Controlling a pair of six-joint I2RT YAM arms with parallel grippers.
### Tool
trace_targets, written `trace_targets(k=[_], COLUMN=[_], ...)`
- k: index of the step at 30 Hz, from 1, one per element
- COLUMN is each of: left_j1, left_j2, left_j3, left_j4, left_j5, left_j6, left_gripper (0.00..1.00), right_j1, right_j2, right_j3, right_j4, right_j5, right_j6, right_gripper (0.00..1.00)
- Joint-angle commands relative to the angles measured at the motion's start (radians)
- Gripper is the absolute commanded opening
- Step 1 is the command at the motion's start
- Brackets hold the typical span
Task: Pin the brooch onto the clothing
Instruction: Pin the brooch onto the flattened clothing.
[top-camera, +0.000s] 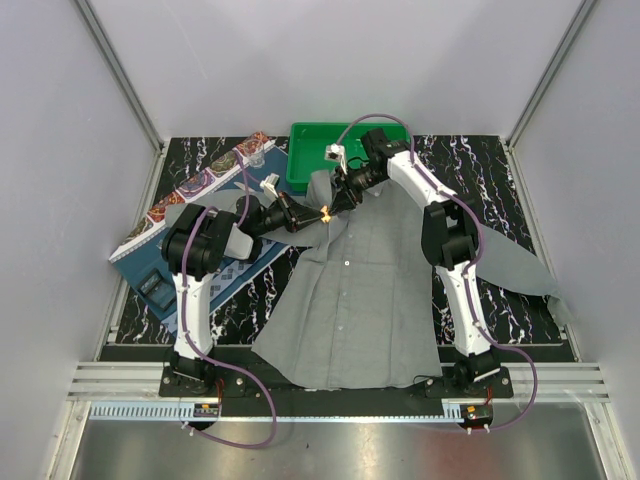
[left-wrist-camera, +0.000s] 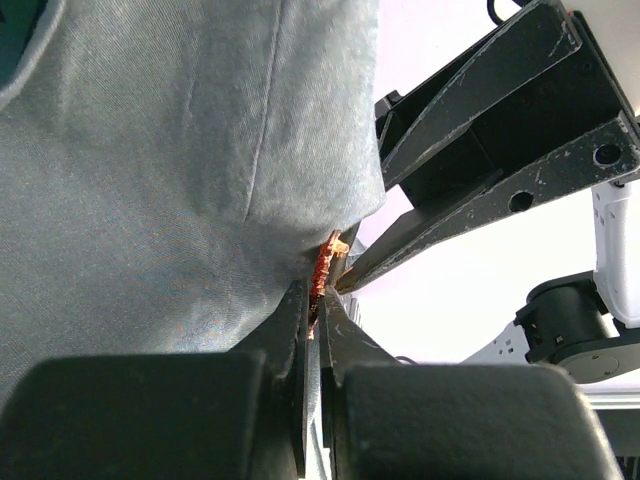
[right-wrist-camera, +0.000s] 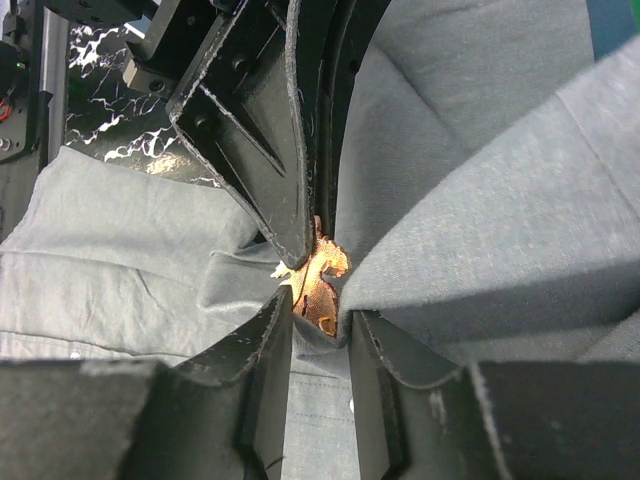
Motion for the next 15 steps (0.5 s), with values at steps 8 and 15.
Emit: trace_targets(k=[8,15], left_j1=[-0.012,-0.012], left_j2=[-0.037,-0.042], left_j3=[0.022,0.012], left_j4=[0.451,0.451], left_j5=[0.023,0.012], left_j6=[0.022,0.022], left_gripper=[0.00,0.00], right_j1=[0.021,0.023], right_j2=[0.024,0.022], right_j3=[0.073,0.072], right_j4=[-0.013,0.015], right_j5=[0.015,0.063], right_j6=[0.038,0.093], right_gripper=[0.29,0.21])
